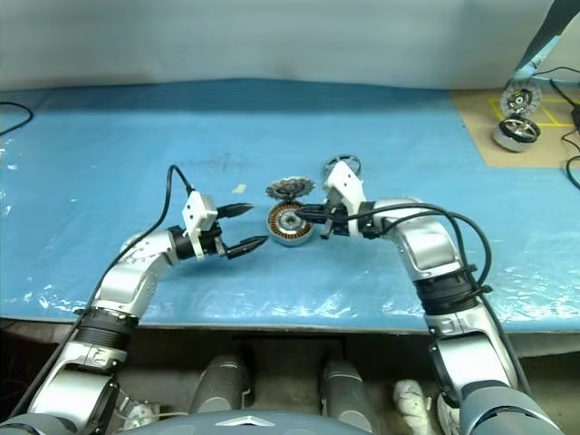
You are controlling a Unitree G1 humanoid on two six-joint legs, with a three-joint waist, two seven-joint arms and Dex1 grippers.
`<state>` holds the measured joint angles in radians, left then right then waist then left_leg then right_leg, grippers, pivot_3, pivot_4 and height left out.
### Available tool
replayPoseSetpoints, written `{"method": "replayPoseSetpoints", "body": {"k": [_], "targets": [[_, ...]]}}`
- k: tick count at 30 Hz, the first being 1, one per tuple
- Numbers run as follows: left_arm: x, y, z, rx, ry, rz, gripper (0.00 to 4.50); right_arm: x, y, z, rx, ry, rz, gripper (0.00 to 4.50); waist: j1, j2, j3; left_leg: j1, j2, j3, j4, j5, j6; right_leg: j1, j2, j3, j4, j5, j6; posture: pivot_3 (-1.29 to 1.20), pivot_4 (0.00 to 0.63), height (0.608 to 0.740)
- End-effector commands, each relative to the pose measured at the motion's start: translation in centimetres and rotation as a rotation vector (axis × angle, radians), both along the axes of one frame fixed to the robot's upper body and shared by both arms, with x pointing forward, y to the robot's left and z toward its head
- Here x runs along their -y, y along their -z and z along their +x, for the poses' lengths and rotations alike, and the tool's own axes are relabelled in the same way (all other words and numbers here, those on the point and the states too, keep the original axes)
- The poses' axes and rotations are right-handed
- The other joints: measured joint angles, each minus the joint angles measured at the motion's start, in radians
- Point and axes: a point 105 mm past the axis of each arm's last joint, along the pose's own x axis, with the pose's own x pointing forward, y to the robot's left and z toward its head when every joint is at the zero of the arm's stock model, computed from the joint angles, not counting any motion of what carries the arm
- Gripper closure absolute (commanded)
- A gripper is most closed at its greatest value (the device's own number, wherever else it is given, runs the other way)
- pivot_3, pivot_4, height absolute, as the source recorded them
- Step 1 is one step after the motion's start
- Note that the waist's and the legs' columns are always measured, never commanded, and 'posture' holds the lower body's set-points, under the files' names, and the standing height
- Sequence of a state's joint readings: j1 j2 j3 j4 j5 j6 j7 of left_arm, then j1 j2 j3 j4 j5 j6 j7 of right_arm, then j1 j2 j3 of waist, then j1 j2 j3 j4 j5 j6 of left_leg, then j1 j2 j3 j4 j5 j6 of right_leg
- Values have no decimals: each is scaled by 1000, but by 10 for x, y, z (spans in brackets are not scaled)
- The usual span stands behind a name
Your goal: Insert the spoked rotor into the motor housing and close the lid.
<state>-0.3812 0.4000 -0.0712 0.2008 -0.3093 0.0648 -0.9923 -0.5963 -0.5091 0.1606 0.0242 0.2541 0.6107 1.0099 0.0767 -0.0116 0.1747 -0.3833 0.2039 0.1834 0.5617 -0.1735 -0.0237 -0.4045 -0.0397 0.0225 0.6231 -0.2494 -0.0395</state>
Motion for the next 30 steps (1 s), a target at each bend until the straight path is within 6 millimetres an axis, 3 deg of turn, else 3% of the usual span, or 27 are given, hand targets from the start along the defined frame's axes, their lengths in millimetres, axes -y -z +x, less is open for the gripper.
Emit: {"method": "replayPoseSetpoints", "body": {"k": [1, 5, 7, 10, 15, 17, 21, 26, 30], "targets": [[-4, -9, 2, 44, -7, -5, 0, 21, -20, 21, 149, 96, -60, 4413, -1, 0, 0, 0, 0, 0, 0, 0, 0, 0, 0, 0, 0, 0, 0, 0, 150, 740], [-5, -10, 4, 46, -15, -8, 0, 49, -37, 70, 328, 376, -152, 4413, -9, 0, 0, 0, 0, 0, 2, 0, 0, 0, 0, 1, 1, -2, -3, 0, 150, 740], [-5, -9, 4, 47, -16, -9, 0, 51, -44, 84, 363, 436, -144, 4413, -9, 0, 0, 0, 0, 0, 2, 0, 0, 0, 0, 1, 1, -2, -4, 0, 150, 740], [-3, -9, 5, 48, -16, -11, 0, 44, -49, 96, 392, 463, -146, 3582, -9, 0, 0, 0, 0, 0, 1, 0, 0, 0, 0, 1, 1, -1, -1, 0, 150, 740], [1, -9, 4, 50, -9, -19, 0, 34, -39, 121, 383, 545, -202, 1797, -8, 0, 0, -3, 0, 0, 1, 0, 0, -3, 1, 0, 2, 0, 0, 0, 150, 740], [3, -8, 4, 50, -7, -22, 0, 35, -37, 128, 387, 591, -223, 1797, -8, 1, 0, -4, 0, 0, 1, 0, 0, -3, 0, -1, 2, 0, 0, 0, 150, 740], [3, -7, 2, 49, -9, -24, 0, 55, -29, 140, 319, 772, -252, 1797, -5, 2, 1, -5, 0, 0, 1, 0, 0, -3, 0, -3, 2, 0, -1, 0, 150, 740], [1, -3, 0, 40, -23, -26, 0, 54, -15, 139, 273, 764, -298, 1797, -6, 2, 1, -5, 1, 0, 1, 0, 0, -3, 0, -4, 2, 0, -1, 0, 150, 740], [2, -2, -1, 38, -24, -28, 0, 42, -6, 135, 256, 693, -296, 1797, -7, 2, 1, -5, 1, 0, 2, 0, 0, -3, 0, -4, 4, 0, -1, 0, 150, 740]]}}
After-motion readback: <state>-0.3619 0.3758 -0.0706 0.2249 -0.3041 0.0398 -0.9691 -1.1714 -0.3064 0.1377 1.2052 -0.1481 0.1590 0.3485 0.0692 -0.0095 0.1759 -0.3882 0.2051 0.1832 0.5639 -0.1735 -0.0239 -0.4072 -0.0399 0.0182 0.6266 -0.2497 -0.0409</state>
